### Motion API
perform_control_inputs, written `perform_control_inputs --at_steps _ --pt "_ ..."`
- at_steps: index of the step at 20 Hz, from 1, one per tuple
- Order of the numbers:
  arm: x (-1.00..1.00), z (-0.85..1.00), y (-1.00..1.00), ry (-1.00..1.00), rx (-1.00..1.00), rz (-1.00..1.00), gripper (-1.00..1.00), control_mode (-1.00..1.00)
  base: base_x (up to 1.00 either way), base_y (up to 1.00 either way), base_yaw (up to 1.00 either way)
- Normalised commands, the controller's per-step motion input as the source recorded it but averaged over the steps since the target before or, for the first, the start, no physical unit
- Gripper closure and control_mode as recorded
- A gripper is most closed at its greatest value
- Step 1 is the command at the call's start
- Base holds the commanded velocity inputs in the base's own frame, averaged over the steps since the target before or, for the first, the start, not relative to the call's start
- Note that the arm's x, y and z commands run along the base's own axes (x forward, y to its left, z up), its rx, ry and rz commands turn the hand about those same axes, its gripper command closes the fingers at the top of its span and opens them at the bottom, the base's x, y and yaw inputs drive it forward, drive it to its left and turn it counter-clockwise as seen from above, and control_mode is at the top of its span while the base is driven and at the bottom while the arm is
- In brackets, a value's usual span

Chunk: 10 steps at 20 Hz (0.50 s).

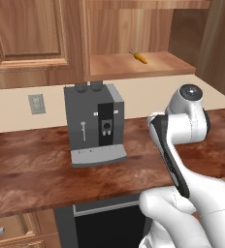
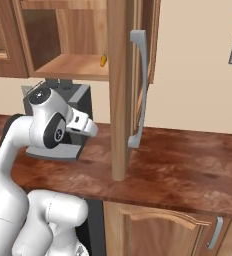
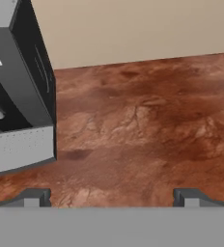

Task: Pick the carrots from the cabinet and place them in one bowl. Pick the tangerine from the sink and place it in the other bowl.

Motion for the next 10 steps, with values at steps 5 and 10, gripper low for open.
perform_control_inputs --at_steps 5,10 --pt "-0.07 0.41 0.03 -0.26 0.02 0.11 -1.0 -1.0 0.0 0.0 0.0" --pt "0.0 0.4 0.04 -0.25 0.05 0.11 -1.0 -1.0 0.0 0.0 0.0"
